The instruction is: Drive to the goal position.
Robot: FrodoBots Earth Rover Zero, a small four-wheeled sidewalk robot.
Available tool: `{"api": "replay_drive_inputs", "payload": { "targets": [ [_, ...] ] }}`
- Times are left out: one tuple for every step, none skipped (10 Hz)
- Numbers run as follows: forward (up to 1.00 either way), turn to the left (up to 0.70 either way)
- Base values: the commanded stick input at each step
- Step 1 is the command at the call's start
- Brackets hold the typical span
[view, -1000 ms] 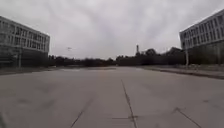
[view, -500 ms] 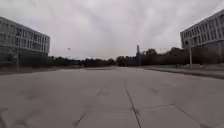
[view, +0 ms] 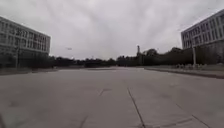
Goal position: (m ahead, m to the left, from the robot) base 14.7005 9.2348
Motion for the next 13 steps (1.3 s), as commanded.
{"api": "replay_drive_inputs", "payload": {
  "targets": [
    [1.0, 0.0],
    [1.0, 0.0],
    [1.0, 0.0],
    [1.0, 0.0],
    [1.0, 0.0],
    [1.0, 0.0],
    [1.0, 0.0],
    [1.0, 0.0],
    [1.0, 0.0],
    [1.0, 0.0],
    [1.0, 0.0],
    [1.0, 0.0],
    [1.0, 0.0]
  ]
}}
